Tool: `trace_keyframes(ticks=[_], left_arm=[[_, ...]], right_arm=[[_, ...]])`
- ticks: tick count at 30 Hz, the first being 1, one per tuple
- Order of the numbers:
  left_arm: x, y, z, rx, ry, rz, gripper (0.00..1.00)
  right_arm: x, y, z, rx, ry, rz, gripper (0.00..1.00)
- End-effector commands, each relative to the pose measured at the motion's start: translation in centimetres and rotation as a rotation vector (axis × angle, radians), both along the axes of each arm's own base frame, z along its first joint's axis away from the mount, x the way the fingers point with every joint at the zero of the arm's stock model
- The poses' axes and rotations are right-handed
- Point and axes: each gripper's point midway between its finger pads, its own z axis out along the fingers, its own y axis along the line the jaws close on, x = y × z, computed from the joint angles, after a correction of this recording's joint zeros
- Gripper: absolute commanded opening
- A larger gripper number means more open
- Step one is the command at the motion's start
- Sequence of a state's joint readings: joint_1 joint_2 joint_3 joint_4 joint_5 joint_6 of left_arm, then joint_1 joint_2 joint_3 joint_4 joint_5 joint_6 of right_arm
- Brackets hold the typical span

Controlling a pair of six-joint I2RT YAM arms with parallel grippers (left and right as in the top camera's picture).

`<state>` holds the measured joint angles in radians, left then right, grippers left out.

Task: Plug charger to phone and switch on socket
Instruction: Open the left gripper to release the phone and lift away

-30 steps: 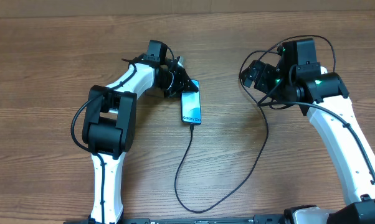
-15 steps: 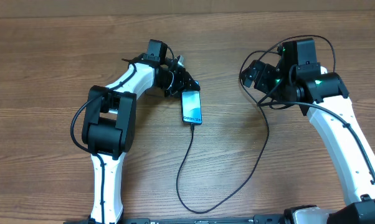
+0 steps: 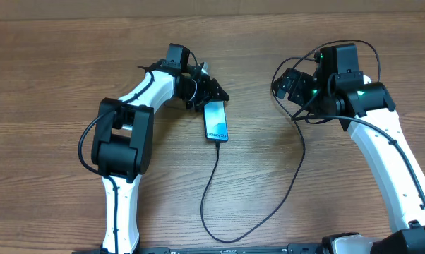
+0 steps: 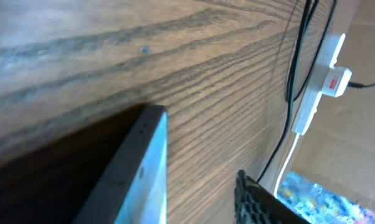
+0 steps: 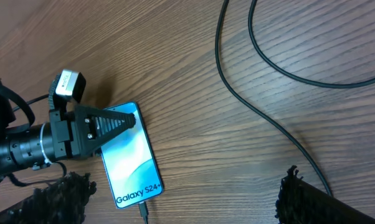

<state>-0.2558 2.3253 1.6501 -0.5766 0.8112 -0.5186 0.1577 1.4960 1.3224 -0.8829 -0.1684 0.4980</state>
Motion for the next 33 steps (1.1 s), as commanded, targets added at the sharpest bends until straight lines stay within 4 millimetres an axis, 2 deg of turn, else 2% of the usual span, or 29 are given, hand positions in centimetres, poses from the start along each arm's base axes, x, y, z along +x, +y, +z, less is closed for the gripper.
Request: trace_keyframes(ticks=[1,9,15,20,33], left_arm=[[-0.8,2.1,-4.0,0.176,0.066,0.067,0.56],[-0.8,2.8,-4.6,0.227,0.124,0.139,0.60],[-1.2,3.7,-5.2,0.285,0.162,0.176,0.67],[-1.8,5.1,-6.0,0.370,0.210,0.231,0.77],[-2.1,5.6,-6.2,0.402,0.217,0.235,0.89]], right_arm=[[0.1,-0.1,1.3,0.007,-0.037,-0.004,0.98],[0.0,-0.1,1.3,0.007,-0.036,-0.003,0.98],[0.1,-0.1,1.3,0.007,-0.036,-0.004,0.98],[0.1,-0.1,1.3,0.007,-0.036,-0.004,0.98],[0.0,-0.1,1.3,0.007,-0.036,-0.004,0.98]])
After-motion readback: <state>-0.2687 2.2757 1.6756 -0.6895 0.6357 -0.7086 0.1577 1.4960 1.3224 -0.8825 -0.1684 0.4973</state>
